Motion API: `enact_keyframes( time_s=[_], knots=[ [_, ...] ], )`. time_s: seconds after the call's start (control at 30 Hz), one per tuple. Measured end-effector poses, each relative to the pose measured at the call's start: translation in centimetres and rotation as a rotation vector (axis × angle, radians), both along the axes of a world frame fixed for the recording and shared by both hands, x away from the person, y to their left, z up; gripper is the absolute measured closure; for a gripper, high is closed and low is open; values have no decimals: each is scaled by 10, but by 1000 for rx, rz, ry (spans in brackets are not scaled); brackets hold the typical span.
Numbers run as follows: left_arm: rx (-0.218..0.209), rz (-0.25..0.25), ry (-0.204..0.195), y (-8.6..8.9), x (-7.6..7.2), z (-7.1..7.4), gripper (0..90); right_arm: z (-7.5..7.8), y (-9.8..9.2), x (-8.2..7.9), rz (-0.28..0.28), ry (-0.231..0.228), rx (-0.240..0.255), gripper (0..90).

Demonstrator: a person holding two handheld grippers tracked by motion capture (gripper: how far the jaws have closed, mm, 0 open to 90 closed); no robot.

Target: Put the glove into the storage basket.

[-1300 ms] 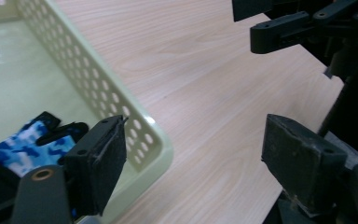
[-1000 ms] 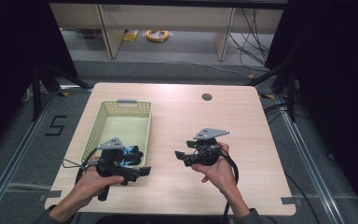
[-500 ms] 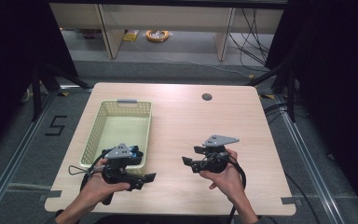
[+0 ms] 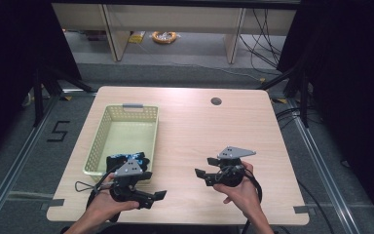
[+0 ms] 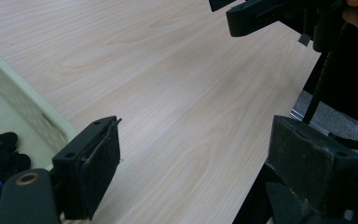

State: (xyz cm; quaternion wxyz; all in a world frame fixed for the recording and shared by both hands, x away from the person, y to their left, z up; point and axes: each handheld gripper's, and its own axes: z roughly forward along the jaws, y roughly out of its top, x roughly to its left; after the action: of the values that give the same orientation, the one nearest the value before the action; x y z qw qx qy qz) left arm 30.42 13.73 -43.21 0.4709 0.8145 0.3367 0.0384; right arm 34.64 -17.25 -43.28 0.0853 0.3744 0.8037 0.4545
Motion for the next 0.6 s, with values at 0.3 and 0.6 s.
enact_keyframes(
  time_s=[0.3,0.6],
  knots=[
    [0,6,-2,1,-4,-2,162,-6,-4,-7,4,3,1,357],
    [-9,11,17,3,-7,-9,162,-17,-6,-17,26,27,38,354]
  ],
)
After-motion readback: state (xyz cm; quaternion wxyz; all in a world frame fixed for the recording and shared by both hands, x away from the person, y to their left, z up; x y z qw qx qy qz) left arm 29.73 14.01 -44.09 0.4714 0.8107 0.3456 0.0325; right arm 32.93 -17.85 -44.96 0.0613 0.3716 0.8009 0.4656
